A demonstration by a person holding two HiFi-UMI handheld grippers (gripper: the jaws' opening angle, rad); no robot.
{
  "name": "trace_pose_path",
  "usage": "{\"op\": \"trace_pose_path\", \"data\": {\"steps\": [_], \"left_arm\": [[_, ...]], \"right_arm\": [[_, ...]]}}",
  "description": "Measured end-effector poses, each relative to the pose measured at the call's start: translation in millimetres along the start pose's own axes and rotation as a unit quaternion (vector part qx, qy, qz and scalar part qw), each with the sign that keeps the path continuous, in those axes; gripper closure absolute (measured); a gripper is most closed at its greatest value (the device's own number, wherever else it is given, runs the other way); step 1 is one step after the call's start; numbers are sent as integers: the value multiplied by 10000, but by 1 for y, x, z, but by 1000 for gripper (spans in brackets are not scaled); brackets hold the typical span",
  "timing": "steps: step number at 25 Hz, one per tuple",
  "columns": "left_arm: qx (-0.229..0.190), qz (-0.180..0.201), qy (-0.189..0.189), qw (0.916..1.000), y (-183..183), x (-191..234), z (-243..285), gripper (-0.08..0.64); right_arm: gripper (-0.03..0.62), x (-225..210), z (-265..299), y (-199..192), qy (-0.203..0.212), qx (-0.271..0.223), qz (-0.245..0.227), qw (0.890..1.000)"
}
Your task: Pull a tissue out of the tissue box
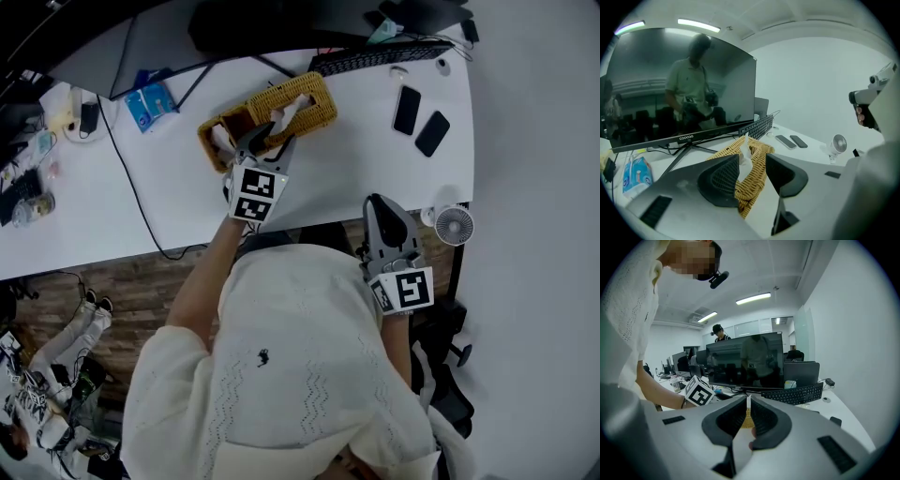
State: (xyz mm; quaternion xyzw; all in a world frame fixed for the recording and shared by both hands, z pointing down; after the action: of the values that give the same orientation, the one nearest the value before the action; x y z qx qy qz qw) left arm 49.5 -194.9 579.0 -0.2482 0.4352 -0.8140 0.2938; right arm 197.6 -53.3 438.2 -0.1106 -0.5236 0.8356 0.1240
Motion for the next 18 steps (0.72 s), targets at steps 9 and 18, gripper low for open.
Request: {"op": "trace_pose_path", "data": {"steps": [9,18], "left_arm": [[373,-81,193,9991,-7,-2,30,390],[452,-37,439,9980,-12,2,30,540]], "right_arm": [[565,-13,5,0,61,37,72,9999],[565,-2,11,3,171,9,24,9999]]}}
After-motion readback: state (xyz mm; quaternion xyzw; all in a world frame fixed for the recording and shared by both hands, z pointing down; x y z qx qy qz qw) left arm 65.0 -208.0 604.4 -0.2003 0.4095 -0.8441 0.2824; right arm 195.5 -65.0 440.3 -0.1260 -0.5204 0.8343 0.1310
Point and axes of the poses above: the fingertips, and each gripper's own axes: z forward along the fingers, x to its left, y out of its top, the point moved 4 cm from there along -z, backward along the fingers
